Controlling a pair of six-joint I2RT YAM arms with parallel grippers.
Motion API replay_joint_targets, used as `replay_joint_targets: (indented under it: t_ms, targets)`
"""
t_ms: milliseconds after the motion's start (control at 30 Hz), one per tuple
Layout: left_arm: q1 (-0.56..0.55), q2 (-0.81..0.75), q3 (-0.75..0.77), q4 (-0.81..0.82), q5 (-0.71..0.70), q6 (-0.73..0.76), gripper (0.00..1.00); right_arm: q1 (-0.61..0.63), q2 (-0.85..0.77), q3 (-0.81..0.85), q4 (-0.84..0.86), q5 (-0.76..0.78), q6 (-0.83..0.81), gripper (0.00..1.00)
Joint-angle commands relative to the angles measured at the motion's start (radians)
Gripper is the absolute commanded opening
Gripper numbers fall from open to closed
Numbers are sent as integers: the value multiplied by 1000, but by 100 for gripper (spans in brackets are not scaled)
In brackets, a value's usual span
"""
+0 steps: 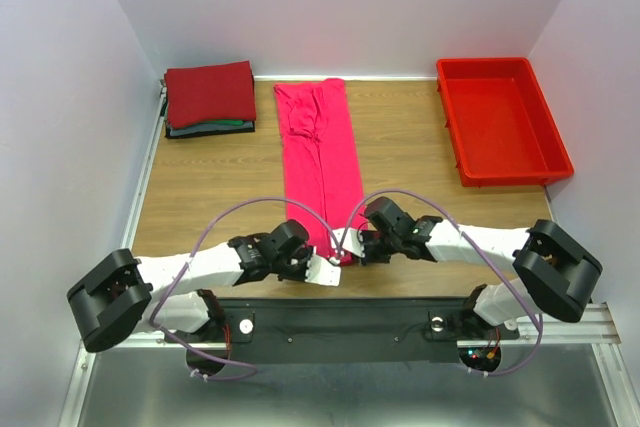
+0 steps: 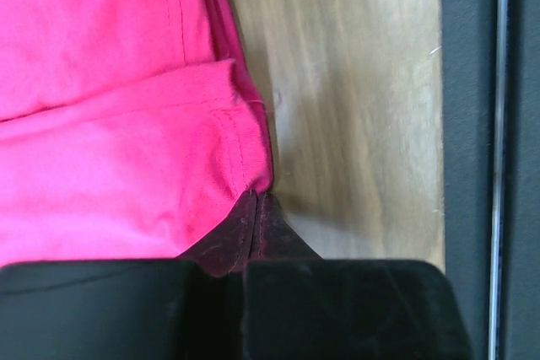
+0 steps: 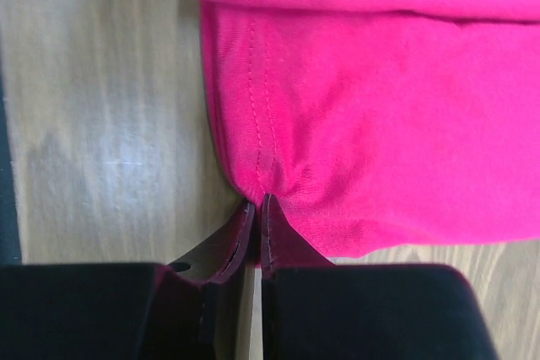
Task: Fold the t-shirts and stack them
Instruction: Fold the tshirt
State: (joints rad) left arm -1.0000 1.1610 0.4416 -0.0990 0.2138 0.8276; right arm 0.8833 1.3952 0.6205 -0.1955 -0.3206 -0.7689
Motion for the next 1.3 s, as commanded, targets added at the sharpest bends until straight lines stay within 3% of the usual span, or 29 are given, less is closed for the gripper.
replay_joint_targets:
  t_ms: [0, 567, 733, 1033, 1267]
  targets:
    - [29, -33, 20, -44, 9, 11, 0, 3, -11, 24, -44, 35, 28, 1]
    - [29, -196, 124, -238, 131, -13, 0, 3, -140, 116, -177, -49, 117, 1]
    - [41, -248, 158, -262, 118, -31, 0, 5, -176, 168, -197, 3, 125, 1]
    - [225, -127, 278, -219, 148, 76, 0, -35, -81, 286, -190, 42, 59, 1]
    - [368, 14, 373, -162, 177, 183, 0, -226, 54, 441, -188, -31, -27, 1]
